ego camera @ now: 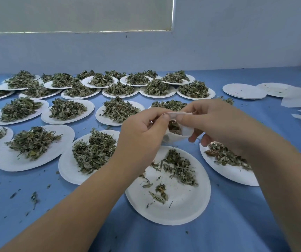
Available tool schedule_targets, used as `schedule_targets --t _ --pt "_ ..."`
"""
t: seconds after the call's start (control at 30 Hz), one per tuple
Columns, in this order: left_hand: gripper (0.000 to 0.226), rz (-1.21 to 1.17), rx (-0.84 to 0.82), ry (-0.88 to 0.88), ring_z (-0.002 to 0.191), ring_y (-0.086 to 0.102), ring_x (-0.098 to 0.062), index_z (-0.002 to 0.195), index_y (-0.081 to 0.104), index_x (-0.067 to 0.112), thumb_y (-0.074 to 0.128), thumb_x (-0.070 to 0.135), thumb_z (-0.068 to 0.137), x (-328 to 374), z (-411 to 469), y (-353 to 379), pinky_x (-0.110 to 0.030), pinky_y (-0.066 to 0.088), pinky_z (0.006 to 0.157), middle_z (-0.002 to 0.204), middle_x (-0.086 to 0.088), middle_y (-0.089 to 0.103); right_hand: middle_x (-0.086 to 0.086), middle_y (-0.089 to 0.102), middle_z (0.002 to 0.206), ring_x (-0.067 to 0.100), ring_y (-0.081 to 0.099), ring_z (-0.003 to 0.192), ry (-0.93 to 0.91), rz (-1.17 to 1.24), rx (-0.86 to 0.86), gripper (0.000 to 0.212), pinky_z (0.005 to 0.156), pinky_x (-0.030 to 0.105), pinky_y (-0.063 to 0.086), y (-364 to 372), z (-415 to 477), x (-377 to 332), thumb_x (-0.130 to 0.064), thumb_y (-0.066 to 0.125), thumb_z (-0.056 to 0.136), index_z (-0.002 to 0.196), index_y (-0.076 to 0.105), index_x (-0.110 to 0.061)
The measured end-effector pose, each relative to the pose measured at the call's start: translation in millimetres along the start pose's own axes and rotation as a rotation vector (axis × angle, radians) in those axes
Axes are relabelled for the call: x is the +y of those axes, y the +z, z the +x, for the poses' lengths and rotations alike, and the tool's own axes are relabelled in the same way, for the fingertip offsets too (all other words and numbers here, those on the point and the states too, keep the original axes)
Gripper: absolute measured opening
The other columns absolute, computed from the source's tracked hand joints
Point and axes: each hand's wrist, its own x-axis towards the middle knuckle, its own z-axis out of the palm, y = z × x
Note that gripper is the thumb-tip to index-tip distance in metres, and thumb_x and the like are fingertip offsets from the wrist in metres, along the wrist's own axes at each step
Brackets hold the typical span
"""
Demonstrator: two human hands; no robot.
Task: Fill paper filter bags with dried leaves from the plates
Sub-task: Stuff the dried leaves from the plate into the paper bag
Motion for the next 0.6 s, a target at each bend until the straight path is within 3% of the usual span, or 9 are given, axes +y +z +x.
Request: schedule_targets --t 0.1,0.17,0.27,0.33,0.43,0.6 --pt "0.027 -0.013 -0.024 0.024 0.042 0.047 0.003 0.093 0.074 0.02 0.053 0.004 0.096 1 -2 5 -0.003 0.036 0.043 0.051 0.021 0.056 -0.004 0.064 0.059 0.003 0.057 0.046 -0.023 -0.204 0.12 0.023 0.04 0.019 0.04 13 5 0 -0.04 0.068 0.08 0.076 0.059 -0.019" --pt "0.028 -0.015 -0.037 0.023 0.048 0.052 0.006 0.089 0.073 0.023 0.054 0.003 0.095 2 -3 7 -0.002 0.039 0.047 0.054 0.022 0.059 -0.006 0.056 0.06 0.007 0.049 0.051 -0.047 -0.36 0.206 0.016 0.046 0.023 0.034 24 8 0 -0.032 0.064 0.077 0.074 0.054 -0.02" --pt "0.028 0.007 -0.03 0.012 0.058 0.059 0.002 0.09 0.075 0.024 0.054 0.006 0.095 0 -2 5 -0.009 0.046 0.052 0.064 0.016 0.066 -0.005 0.055 0.067 0.01 0.048 0.057 -0.106 -0.262 0.2 0.011 0.052 0.026 0.039 25 8 1 -0.027 0.063 0.078 0.081 0.056 -0.018" --pt "0.028 0.029 -0.01 0.007 0.048 0.048 -0.002 0.091 0.076 0.024 0.053 0.009 0.097 -2 0 1 -0.013 0.038 0.046 0.056 0.013 0.06 -0.002 0.062 0.079 0.007 0.053 0.054 -0.129 -0.068 0.063 0.014 0.05 0.024 0.047 16 2 0 -0.031 0.067 0.081 0.089 0.061 -0.021" --pt "0.025 0.002 0.016 -0.021 0.041 0.035 -0.003 0.094 0.075 0.019 0.051 0.011 0.098 -3 3 -4 -0.014 0.03 0.043 0.045 0.016 0.046 -0.004 0.062 0.097 0.004 0.058 0.058 -0.15 0.064 -0.114 0.022 0.051 0.016 0.046 5 -3 -1 -0.025 0.072 0.078 0.097 0.062 -0.031" --pt "0.024 -0.027 -0.023 -0.027 0.04 0.033 -0.005 0.093 0.076 0.015 0.054 0.008 0.096 0 -1 2 -0.008 0.033 0.042 0.045 0.014 0.045 -0.011 0.058 0.086 0.002 0.052 0.067 -0.207 -0.282 0.107 0.023 0.053 0.02 0.039 26 7 4 -0.027 0.067 0.076 0.094 0.053 -0.033"
